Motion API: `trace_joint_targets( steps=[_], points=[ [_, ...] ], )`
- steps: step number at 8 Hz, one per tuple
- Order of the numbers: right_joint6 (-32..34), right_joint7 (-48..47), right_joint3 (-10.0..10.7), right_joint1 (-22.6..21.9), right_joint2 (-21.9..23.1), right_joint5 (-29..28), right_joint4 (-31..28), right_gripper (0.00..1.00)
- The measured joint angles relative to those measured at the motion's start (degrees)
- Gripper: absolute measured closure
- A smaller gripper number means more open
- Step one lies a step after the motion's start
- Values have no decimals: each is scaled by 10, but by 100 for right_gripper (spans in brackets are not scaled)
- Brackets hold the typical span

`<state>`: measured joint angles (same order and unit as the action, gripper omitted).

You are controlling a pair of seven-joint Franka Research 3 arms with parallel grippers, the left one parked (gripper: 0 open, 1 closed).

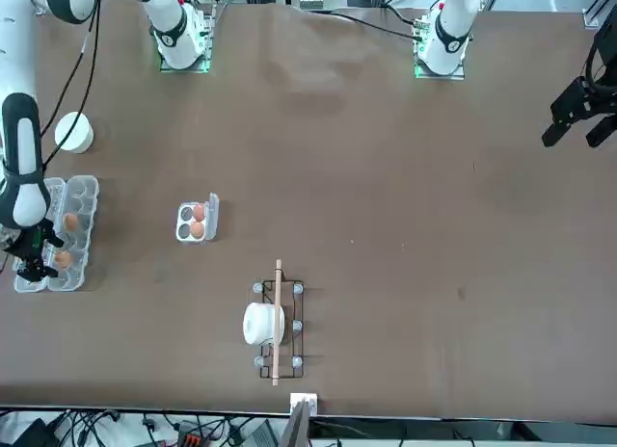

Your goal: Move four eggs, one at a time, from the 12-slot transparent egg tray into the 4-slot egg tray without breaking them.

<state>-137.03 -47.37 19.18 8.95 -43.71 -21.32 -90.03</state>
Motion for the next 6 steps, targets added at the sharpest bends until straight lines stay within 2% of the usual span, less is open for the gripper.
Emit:
trace_joint_targets(
  steps=[3, 6],
  points=[
    [0, 0, -4, -1, 0, -9, 1, 11],
    [1, 0, -4, 1, 0, -10, 1, 15]
  ],
)
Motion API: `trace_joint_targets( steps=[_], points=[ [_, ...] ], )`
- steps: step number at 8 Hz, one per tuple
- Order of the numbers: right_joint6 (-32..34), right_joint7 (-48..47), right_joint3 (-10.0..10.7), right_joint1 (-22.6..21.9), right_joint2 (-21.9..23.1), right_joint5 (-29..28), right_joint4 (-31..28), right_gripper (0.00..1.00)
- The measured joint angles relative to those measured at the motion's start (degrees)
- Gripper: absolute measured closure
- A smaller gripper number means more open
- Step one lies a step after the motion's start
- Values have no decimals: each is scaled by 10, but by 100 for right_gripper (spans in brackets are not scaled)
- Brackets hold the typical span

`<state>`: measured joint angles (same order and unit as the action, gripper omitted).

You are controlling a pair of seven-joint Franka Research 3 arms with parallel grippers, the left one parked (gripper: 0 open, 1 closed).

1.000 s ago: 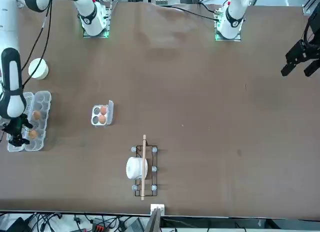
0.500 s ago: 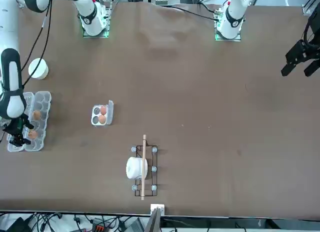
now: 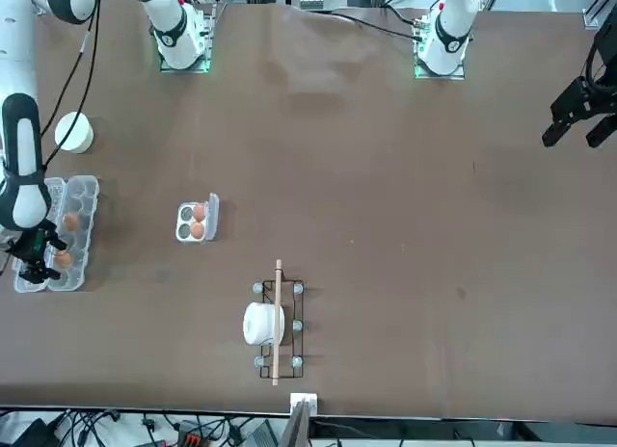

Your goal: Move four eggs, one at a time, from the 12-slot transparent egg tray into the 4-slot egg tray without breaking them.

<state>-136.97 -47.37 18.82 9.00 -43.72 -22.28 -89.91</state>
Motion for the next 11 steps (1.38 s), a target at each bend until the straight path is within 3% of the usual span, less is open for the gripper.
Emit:
trace_joint_targets(
  steps=[2, 5, 11],
  points=[
    [1, 0, 0, 0, 0, 0, 0, 19],
    [11, 1, 3, 1, 1, 0, -1, 43],
    [30, 2, 3, -1, 12, 0, 5, 43]
  ],
)
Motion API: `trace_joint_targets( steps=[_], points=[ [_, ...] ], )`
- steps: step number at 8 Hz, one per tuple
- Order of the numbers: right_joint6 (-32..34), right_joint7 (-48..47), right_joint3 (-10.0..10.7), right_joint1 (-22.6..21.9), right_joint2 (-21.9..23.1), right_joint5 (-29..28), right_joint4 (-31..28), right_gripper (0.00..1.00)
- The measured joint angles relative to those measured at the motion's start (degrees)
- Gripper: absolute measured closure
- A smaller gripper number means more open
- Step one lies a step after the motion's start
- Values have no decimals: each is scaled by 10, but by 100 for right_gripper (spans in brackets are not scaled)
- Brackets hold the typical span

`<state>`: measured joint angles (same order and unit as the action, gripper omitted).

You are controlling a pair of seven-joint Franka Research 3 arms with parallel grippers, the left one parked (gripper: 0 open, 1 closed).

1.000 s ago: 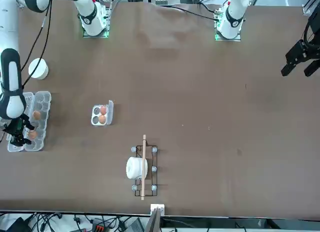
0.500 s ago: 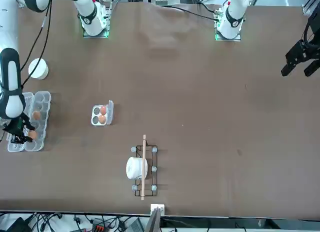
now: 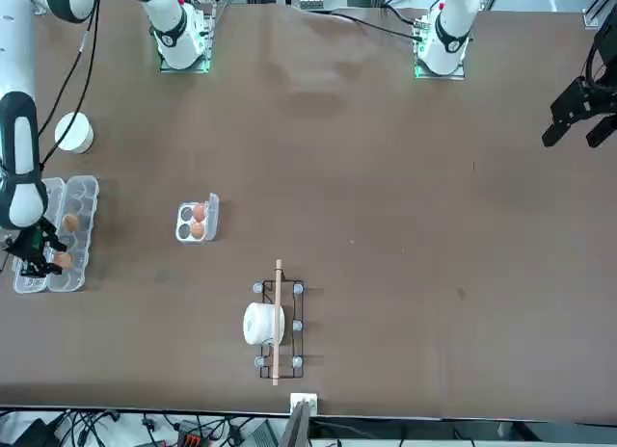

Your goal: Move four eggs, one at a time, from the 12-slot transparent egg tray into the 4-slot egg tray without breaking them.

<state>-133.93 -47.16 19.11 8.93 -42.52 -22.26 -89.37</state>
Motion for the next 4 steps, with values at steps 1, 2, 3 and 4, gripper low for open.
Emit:
trace_joint_targets(
  steps=[1, 2, 3, 4],
  points=[
    [11, 0, -1, -1, 13, 0, 5, 43],
    [28, 0, -2, -4, 32, 0, 12, 43],
    [51, 0, -2, -7, 55, 0, 16, 43],
    [83, 0, -2, -10, 81, 0, 18, 43]
  ],
)
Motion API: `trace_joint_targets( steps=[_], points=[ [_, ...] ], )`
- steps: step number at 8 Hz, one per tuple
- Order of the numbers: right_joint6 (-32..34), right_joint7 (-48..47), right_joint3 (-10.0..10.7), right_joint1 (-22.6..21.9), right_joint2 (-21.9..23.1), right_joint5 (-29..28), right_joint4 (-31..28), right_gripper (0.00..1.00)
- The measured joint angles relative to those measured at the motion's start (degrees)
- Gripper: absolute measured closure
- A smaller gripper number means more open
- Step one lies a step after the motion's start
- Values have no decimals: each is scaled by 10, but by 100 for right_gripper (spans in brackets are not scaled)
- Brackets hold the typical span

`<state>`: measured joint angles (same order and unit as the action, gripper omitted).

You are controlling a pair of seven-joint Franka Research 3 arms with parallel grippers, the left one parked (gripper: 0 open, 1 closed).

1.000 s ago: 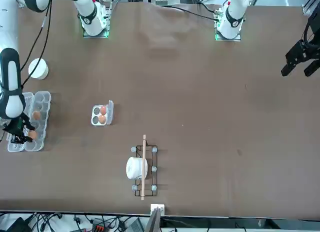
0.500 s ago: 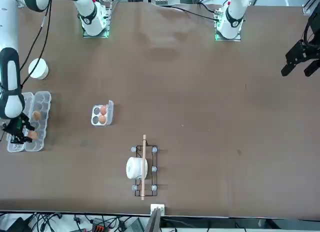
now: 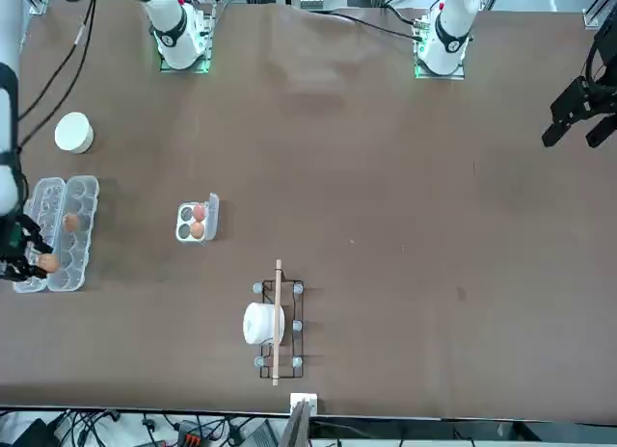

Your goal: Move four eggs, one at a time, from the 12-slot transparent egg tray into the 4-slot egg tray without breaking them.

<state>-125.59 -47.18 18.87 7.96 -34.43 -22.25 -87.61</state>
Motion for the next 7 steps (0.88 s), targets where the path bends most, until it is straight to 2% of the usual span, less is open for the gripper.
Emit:
trace_joint_targets(
  steps=[3, 5, 7],
  points=[
    [103, -5, -2, -46, 69, 42, -10, 43],
    [115, -46, -4, -108, 111, 100, -58, 43],
    [114, -134, -6, -178, 134, 141, -103, 43]
  ],
)
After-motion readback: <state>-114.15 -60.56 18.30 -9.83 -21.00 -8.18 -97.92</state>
